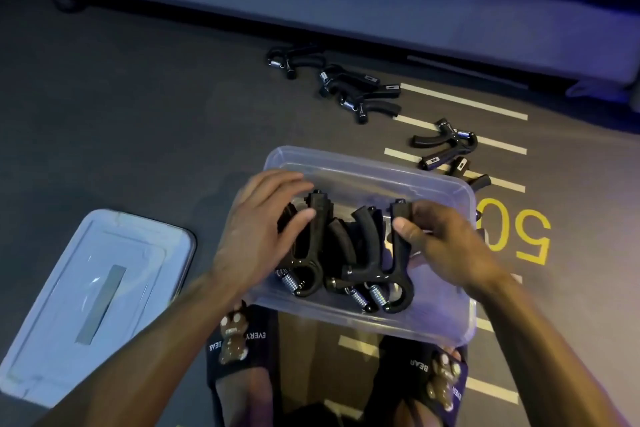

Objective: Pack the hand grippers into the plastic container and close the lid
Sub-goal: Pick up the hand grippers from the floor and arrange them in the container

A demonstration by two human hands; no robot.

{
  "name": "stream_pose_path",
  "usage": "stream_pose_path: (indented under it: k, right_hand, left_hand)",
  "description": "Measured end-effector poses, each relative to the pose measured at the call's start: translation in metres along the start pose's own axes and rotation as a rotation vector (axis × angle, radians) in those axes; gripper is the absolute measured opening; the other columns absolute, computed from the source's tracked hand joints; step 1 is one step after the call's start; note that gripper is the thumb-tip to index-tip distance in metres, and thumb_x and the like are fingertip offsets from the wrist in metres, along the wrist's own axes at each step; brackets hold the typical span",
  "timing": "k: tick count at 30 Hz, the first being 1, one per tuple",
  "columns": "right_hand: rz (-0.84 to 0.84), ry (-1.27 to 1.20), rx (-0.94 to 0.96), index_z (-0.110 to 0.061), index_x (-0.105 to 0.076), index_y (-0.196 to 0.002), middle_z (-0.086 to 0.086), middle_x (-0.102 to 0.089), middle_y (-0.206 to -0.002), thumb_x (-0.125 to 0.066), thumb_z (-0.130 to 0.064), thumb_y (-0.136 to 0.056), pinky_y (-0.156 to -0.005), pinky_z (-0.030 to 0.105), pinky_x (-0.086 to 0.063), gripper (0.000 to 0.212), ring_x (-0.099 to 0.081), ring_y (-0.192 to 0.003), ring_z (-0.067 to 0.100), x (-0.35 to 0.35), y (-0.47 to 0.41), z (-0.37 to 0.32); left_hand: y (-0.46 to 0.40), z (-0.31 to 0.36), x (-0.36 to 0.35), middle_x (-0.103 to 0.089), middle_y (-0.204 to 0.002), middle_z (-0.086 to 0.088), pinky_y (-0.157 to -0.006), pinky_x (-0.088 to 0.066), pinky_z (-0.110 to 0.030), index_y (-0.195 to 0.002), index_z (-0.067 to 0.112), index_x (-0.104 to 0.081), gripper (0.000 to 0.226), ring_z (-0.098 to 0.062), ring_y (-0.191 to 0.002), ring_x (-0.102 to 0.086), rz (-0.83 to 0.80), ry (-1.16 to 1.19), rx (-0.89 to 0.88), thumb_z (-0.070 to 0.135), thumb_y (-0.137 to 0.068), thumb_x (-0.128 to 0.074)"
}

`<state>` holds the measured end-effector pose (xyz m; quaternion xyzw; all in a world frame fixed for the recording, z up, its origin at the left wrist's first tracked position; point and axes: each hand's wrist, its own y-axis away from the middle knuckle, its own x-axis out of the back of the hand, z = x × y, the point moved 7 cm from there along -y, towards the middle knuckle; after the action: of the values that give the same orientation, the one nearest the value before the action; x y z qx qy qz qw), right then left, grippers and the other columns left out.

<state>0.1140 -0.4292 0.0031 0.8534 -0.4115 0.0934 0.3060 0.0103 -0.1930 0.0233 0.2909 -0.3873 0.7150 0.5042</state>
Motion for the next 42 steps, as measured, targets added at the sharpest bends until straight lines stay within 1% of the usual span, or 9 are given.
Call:
stream_pose_path:
  k: [5,9,11,18,24,29,34,37,42]
  right_hand:
    - [-0.001,0.139,-0.002,-0.019,-0.064,-0.113,-0.003,-0.071,-0.106,-0.056,-0.040,-0.098,-0.078,0.041,-0.060,0.026,-0.073,-0.082,0.016,-0.021,0.003,-0.006]
    - [-0.006,0.480,-0.045,-0.014,-0.058,-0.119,0.008,-0.068,-0.108,-0.056,-0.047,-0.097,-0.079,0.037,-0.054,0.040,-0.068,-0.093,0.028,-0.029,0.004,-0.012]
    - [-0.066,0.623,-0.104,-0.012,-0.054,-0.119,0.013,-0.068,-0.107,-0.054,-0.048,-0.098,-0.070,0.031,-0.044,0.042,-0.066,-0.097,0.032,-0.038,0.007,-0.007]
    - [-0.119,0.631,-0.199,-0.008,-0.050,-0.116,0.010,-0.061,-0.091,-0.050,-0.046,-0.100,-0.054,0.027,-0.037,0.041,-0.063,-0.083,0.030,-0.049,0.012,-0.001]
    - [0.011,0.790,-0.152,-0.006,-0.050,-0.119,0.016,-0.069,-0.106,-0.043,-0.046,-0.102,-0.063,0.028,-0.038,0.044,-0.070,-0.097,0.032,-0.069,0.021,-0.001]
    - [0.033,0.785,-0.159,-0.009,-0.051,-0.114,0.015,-0.069,-0.102,-0.044,-0.045,-0.102,-0.062,0.029,-0.040,0.039,-0.071,-0.094,0.033,-0.069,0.020,-0.002]
    - [-0.155,0.572,-0.275,-0.011,-0.053,-0.120,0.015,-0.067,-0.111,-0.048,-0.050,-0.100,-0.073,0.030,-0.047,0.044,-0.067,-0.099,0.033,-0.062,0.021,0.010]
    - [-0.306,0.357,-0.296,-0.021,-0.052,-0.126,0.005,-0.068,-0.114,-0.058,-0.058,-0.091,-0.087,0.038,-0.056,0.051,-0.069,-0.097,0.022,-0.055,0.024,0.015]
    - [-0.312,0.479,-0.274,-0.019,-0.058,-0.123,0.002,-0.069,-0.110,-0.069,-0.053,-0.087,-0.083,0.030,-0.054,0.051,-0.067,-0.099,0.019,-0.054,0.018,0.014]
  left_hand:
    - [0.003,-0.005,-0.007,-0.052,-0.146,0.003,-0.114,-0.033,-0.038,-0.134,0.020,-0.061,0.039,-0.019,-0.140,-0.042,-0.018,-0.090,0.015,0.036,-0.100,-0.058]
    - [0.002,-0.008,-0.008,-0.051,-0.146,0.002,-0.113,-0.034,-0.039,-0.134,0.019,-0.061,0.037,-0.020,-0.140,-0.042,-0.015,-0.080,0.040,0.034,-0.099,-0.058]
    - [0.003,-0.007,-0.008,-0.051,-0.146,0.001,-0.113,-0.035,-0.040,-0.134,0.018,-0.061,0.038,-0.021,-0.140,-0.042,-0.024,-0.101,0.026,0.034,-0.099,-0.058]
    - [0.002,-0.003,-0.010,-0.050,-0.148,0.000,-0.112,-0.034,-0.044,-0.134,0.020,-0.061,0.044,-0.023,-0.142,-0.039,-0.073,-0.116,0.011,0.044,-0.097,-0.055]
    - [0.003,0.003,-0.012,-0.048,-0.150,0.000,-0.115,-0.030,-0.048,-0.136,0.023,-0.060,0.051,-0.024,-0.144,-0.037,-0.114,-0.160,-0.037,0.051,-0.094,-0.057]
    - [0.005,0.021,-0.017,-0.051,-0.148,0.006,-0.119,-0.020,-0.049,-0.136,0.028,-0.062,0.060,-0.025,-0.147,-0.034,-0.153,-0.130,-0.193,0.064,-0.088,-0.060]
    - [0.012,0.033,-0.046,-0.045,-0.153,0.012,-0.122,-0.011,-0.059,-0.146,0.034,-0.051,0.083,-0.024,-0.154,-0.018,-0.396,-0.186,-0.272,0.080,-0.078,-0.055]
    - [0.013,0.029,-0.049,-0.045,-0.154,0.013,-0.122,-0.010,-0.062,-0.148,0.034,-0.049,0.085,-0.022,-0.155,-0.015,-0.420,-0.179,-0.247,0.080,-0.077,-0.056]
    - [0.010,0.030,-0.051,-0.048,-0.153,0.012,-0.121,-0.013,-0.062,-0.144,0.035,-0.052,0.068,-0.023,-0.155,-0.017,-0.423,-0.231,-0.257,0.064,-0.083,-0.063]
